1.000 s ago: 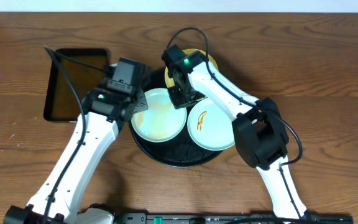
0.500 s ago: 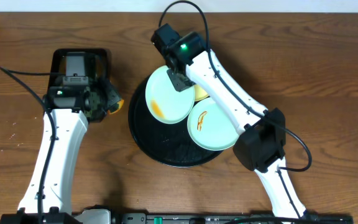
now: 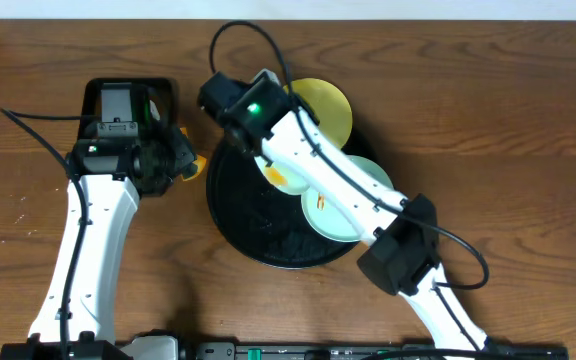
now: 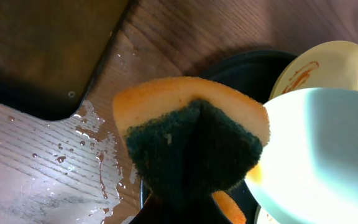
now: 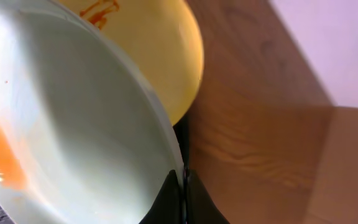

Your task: Clean dirty plates on tray and stack at the side

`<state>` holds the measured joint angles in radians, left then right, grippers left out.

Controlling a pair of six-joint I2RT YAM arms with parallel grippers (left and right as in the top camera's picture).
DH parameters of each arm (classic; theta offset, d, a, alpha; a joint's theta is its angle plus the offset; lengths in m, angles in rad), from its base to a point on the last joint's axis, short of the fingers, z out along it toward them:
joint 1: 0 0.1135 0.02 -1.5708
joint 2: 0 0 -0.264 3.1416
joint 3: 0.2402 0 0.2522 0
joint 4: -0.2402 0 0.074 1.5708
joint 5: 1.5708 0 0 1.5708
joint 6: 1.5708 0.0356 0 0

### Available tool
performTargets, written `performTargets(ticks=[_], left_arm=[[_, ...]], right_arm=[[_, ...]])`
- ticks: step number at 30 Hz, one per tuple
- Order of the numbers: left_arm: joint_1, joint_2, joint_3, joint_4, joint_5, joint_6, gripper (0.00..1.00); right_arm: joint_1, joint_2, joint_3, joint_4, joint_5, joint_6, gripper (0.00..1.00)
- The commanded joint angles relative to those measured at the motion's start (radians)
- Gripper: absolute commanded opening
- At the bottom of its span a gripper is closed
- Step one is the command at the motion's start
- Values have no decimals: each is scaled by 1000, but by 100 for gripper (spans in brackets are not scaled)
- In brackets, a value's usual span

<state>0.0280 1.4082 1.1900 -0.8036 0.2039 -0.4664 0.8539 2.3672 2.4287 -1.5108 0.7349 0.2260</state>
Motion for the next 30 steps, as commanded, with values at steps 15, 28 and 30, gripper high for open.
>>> performTargets(ticks=[15, 28, 30], left_arm=[[134, 17, 11, 124, 4, 68, 7], [257, 260, 9, 400, -84, 81, 8], [266, 284, 9, 407, -85, 81, 7]], right_arm=[[87, 0, 22, -5, 200, -7, 1], [172, 0, 22, -1, 413, -79, 1], [191, 0, 22, -1, 447, -93, 1]])
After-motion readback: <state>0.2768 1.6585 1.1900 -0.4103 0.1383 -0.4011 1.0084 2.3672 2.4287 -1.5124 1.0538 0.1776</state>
